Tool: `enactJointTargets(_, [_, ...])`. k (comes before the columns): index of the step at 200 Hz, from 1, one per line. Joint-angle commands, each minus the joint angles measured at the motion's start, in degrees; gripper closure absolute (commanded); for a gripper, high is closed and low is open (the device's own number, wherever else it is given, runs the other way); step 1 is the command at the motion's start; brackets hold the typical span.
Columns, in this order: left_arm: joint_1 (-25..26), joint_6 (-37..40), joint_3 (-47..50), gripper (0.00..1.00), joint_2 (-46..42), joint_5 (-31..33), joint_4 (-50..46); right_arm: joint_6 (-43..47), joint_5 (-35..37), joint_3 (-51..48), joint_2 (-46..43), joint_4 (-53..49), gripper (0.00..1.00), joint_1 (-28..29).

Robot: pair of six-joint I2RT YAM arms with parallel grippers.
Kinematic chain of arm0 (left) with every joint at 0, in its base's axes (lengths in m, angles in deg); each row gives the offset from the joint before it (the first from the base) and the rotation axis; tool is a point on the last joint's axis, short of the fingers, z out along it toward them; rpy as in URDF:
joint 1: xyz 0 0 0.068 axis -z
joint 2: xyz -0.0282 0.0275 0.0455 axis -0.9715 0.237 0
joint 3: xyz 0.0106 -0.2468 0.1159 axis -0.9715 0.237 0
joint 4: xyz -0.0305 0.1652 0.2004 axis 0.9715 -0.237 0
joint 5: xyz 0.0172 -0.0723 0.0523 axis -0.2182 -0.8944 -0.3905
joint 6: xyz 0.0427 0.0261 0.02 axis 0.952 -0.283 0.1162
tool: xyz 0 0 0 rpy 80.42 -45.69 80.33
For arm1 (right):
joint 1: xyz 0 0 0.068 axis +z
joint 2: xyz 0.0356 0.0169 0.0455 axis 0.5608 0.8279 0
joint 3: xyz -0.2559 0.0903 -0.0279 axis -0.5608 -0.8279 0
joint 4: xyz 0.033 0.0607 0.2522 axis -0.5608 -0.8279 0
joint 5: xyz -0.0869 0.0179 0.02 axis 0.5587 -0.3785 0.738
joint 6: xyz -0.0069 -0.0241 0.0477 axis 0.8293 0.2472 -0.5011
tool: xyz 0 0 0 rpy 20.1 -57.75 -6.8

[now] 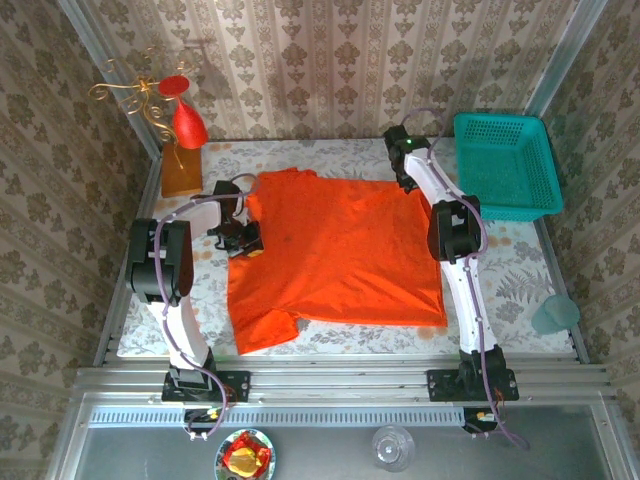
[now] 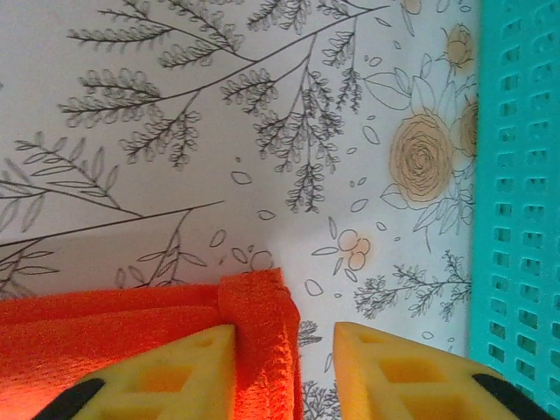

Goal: Fold the inside-out t-shirt
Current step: Smooth out the T-shirt at the center of the table.

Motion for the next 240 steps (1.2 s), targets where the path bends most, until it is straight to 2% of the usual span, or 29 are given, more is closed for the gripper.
enactJointTargets(1, [-1.1,1.3,2.5,0.95,2.0,5.3,-3.8,0.4,1.4,0.6,-2.3,-1.9,0.70,-0.4])
enactJointTargets(32, [-1.2,1.4,2.4,0.95,2.2,5.4,-4.0,0.2,0.2,0.6,-1.8,-2.0,0.84,-0.5])
enactJointTargets(67, [-1.2,1.4,2.4,0.95,2.7,5.5,-4.1,0.7,-0.9,0.7,-1.1,-1.9,0.93,-0.8])
enactJointTargets(83, [-1.4,1.3,2.5,0.95,2.7,5.6,-4.0,0.3,-1.9,1.1,-1.1,-2.2,1.00,-1.2])
enactJointTargets(107, [-1.8,0.9,3.6,0.96,2.2,5.2,-3.3,-1.5,-5.3,0.9,-3.0,-2.6,1.00,-2.1])
enactJointTargets(160, [-2.1,0.0,5.3,0.96,1.6,4.3,-2.1,-8.5,-26.3,-3.4,-10.6,0.7,1.00,-6.6])
enactJointTargets(193, [-1.9,-0.2,5.8,0.97,1.2,4.8,-2.3,-11.8,-35.7,-4.6,-10.4,2.7,1.00,-9.6])
enactJointTargets(216, [-1.9,-0.1,5.9,0.97,1.1,4.7,-2.3,-13.4,-38.6,-5.8,-10.2,4.4,1.00,-10.7])
enactJointTargets(240, [-1.9,-0.1,5.9,0.96,1.2,4.7,-2.3,-13.4,-35.6,-6.0,-10.0,4.8,0.99,-10.8])
